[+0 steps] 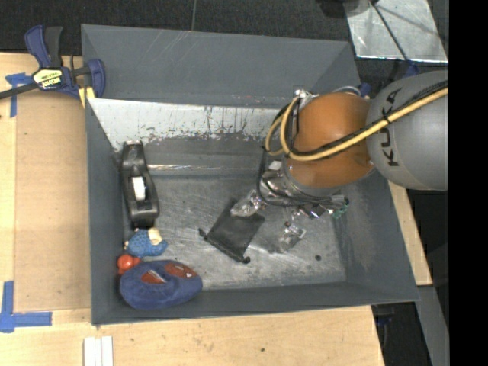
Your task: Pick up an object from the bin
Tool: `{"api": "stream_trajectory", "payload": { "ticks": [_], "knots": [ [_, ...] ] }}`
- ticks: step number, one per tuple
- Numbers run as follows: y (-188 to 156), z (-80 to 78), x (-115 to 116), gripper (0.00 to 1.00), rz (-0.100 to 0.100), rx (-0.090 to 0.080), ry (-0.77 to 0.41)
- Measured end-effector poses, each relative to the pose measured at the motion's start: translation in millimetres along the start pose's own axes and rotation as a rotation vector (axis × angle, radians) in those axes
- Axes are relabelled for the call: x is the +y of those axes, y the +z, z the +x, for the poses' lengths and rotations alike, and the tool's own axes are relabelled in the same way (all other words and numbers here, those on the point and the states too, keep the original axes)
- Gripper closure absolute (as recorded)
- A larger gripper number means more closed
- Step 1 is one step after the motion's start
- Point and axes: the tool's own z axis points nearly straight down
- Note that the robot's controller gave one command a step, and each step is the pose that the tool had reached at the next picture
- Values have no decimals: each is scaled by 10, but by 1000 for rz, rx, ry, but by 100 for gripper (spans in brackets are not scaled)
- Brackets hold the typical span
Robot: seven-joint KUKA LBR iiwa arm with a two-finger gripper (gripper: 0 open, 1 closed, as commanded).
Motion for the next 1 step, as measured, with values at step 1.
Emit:
{"api": "stream_trajectory", "payload": {
  "ticks": [1],
  "knots": [
    [248,-580,255,0,4,-3,-168]
  ]
}}
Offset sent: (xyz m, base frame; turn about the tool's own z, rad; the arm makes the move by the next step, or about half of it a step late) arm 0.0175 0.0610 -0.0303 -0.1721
